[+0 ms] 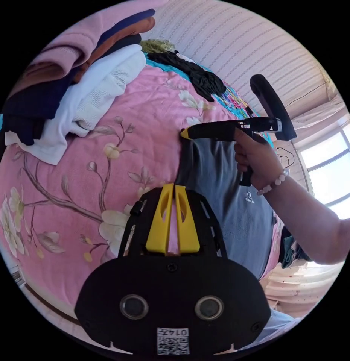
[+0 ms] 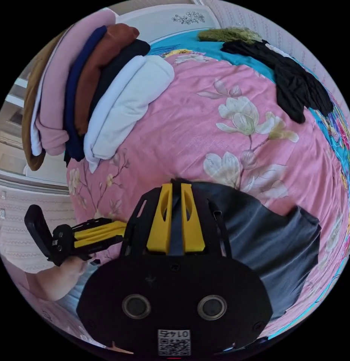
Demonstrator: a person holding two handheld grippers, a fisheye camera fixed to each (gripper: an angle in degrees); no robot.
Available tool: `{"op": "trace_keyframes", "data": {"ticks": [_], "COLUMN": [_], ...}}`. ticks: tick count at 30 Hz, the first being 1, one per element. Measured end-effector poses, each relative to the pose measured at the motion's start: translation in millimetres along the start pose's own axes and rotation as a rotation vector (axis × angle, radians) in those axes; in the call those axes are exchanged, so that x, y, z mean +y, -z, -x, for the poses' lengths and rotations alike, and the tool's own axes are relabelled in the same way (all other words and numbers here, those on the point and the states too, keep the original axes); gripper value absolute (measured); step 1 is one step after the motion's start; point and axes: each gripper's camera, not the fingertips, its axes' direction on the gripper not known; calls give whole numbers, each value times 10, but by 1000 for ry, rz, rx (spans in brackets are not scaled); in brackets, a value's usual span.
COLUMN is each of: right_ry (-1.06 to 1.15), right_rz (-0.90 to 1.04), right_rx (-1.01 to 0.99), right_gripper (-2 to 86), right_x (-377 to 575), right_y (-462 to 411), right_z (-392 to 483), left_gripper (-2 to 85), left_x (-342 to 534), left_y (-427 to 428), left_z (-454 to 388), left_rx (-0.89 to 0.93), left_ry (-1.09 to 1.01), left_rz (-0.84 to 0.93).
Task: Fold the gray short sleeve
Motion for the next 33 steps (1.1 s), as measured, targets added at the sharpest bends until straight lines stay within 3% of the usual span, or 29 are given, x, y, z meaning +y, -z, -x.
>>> {"op": "trace_keyframes", "data": {"ticks": [5,9,22,26,30,33], "right_ry": [88,95,26,55,58,2], "right_rz": [-81,48,-71,-75,-77,-6], "right_rx": [-107,-71,-134,-207,-131,-94], "right_gripper": [35,49,61,75,101,54], "right_x": [-457,-766,-566,-579,-636,-606], "right_y": [237,-142,398,212,-17,-350], "right_z": [89,86,-322,-169,35,-11], "left_gripper": [-9,-6,53,57,48,35], "left_x": [1,-22,119,129,63,37], "left_y": [276,28,338,245,-20,-97], "left_z": [-4,130,214,152,113,93], "left_rx": [-11,-118,3,8,-14,-16], "left_ry": [4,50,106,115,105,77], "left_rz": [-98,-11,-56,-62,-24,-13]}}
